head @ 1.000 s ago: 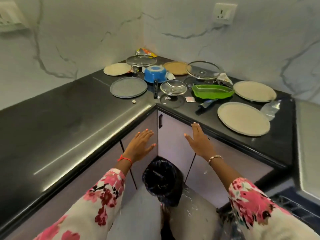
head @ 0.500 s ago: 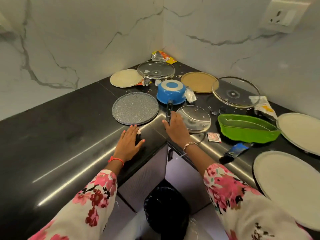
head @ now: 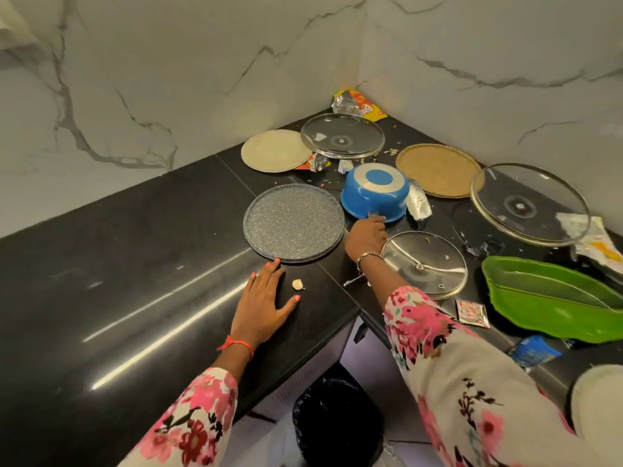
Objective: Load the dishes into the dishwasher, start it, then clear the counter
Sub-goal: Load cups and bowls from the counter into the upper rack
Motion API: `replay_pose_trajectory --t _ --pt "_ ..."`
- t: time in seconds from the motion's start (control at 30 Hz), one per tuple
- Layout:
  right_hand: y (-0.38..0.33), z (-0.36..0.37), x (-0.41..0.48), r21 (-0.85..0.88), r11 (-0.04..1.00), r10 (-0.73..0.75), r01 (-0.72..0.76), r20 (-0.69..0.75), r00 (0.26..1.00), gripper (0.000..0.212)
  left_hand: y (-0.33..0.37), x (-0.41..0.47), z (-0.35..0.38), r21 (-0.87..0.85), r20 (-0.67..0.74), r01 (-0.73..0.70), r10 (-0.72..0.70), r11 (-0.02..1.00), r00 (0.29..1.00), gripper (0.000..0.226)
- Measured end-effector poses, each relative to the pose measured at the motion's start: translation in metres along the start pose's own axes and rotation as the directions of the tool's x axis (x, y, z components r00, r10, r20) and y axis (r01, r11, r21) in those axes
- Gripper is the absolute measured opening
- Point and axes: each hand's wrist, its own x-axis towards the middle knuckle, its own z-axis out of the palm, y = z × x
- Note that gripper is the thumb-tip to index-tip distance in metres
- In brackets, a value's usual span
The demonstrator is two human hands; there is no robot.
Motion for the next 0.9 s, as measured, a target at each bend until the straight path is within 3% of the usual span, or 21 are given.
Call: replay_pose_trajectory --t 0.13,0.27,0.43,0.67,0.9 --pt "0.011 -0.003 0.014 -0.034 0.999 -0.011 0.013 0.04 0.999 0.052 0.006 -0.004 0.002 0.005 -0.008 0.001 -0.001 1.0 1.0 0.082" --pt "-0.003 -0.002 0.022 0.176 0.984 -0.011 -0.008 0.109 0.994 0.05 -0.01 0.006 -0.001 -0.007 0.002 0.008 -0.008 1.0 1.0 0.082" --pt "-0.006 -0.011 0.021 0.475 0.867 0.098 -0.151 0.134 0.986 0.05 -0.008 0.006 0.0 -0.021 0.013 0.019 -0.019 1.0 1.0 0.083" --pt "0.006 -0.015 -0.005 0.591 0.804 0.033 -0.066 0.066 0.997 0.042 -0.004 0.008 -0.005 -0.015 0.055 0.035 -0.034 0.999 0.998 0.089" --pt "0.047 -0.024 -0.062 0.671 0.741 -0.088 0.015 0.075 0.993 0.026 0.007 -0.005 -0.012 0.044 0.131 0.048 -0.053 0.998 0.99 0.068"
